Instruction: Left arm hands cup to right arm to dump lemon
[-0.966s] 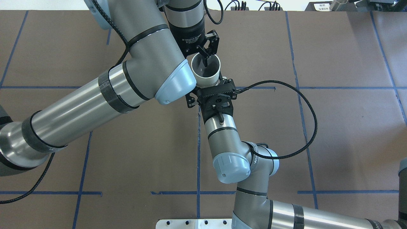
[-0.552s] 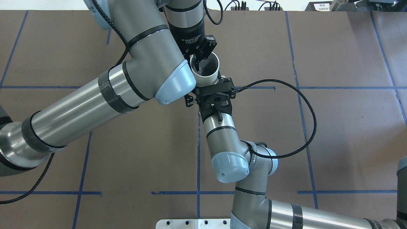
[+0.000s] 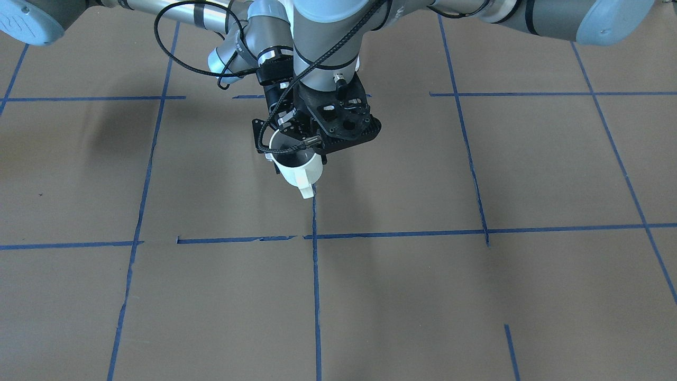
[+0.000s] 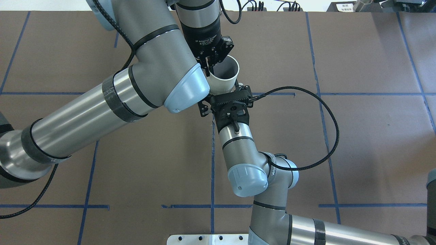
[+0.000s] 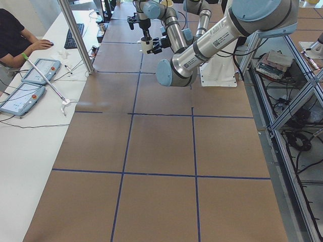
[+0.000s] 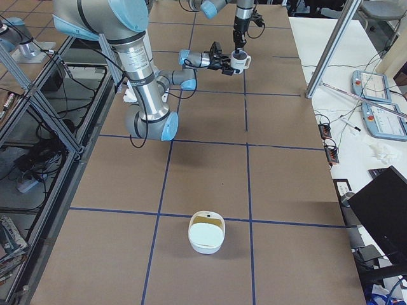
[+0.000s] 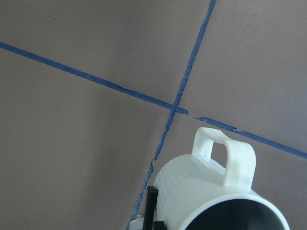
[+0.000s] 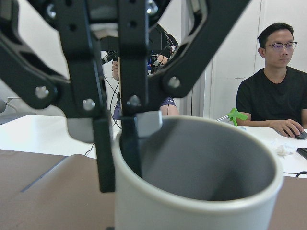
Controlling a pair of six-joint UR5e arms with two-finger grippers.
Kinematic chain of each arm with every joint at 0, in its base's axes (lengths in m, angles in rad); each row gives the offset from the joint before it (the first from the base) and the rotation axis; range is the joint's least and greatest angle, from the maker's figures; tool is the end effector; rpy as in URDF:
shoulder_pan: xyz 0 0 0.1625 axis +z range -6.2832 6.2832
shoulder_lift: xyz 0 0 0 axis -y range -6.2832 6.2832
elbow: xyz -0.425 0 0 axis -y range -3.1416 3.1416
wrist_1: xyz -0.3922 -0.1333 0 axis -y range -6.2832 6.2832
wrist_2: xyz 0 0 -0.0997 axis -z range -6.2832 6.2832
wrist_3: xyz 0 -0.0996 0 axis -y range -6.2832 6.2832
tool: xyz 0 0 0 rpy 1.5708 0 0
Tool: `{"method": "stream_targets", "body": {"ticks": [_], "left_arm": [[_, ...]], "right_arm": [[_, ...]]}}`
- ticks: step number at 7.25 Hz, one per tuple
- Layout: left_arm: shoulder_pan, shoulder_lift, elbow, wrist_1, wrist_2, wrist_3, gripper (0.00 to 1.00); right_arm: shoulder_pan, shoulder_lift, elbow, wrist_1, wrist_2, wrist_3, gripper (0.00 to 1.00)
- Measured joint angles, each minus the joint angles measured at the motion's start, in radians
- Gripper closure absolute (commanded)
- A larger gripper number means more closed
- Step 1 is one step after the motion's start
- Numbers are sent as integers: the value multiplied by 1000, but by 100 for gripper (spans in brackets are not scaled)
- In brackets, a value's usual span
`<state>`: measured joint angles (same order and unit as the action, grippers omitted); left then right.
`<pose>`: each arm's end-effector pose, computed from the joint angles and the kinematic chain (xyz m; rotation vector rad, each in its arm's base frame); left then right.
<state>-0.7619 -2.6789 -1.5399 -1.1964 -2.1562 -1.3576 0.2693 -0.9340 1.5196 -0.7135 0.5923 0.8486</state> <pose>0.4494 -0.5370 0.0057 -0.1763 0.8676 -0.3070 -0.5666 -0.3804 0.1956 1.3013 -0.7638 0.3403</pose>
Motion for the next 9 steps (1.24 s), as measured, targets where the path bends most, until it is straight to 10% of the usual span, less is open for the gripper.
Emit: {"method": "stream_targets", "body": {"ticks": [6,9], "left_arm": [[-49,1,-64,3,-4,0,100],[-119,172,-254,-3,-9,68,100]], "right_arm": [[-13,-48,-9,4,13,5,0],[4,-48,-7,11,56,10,0]]}}
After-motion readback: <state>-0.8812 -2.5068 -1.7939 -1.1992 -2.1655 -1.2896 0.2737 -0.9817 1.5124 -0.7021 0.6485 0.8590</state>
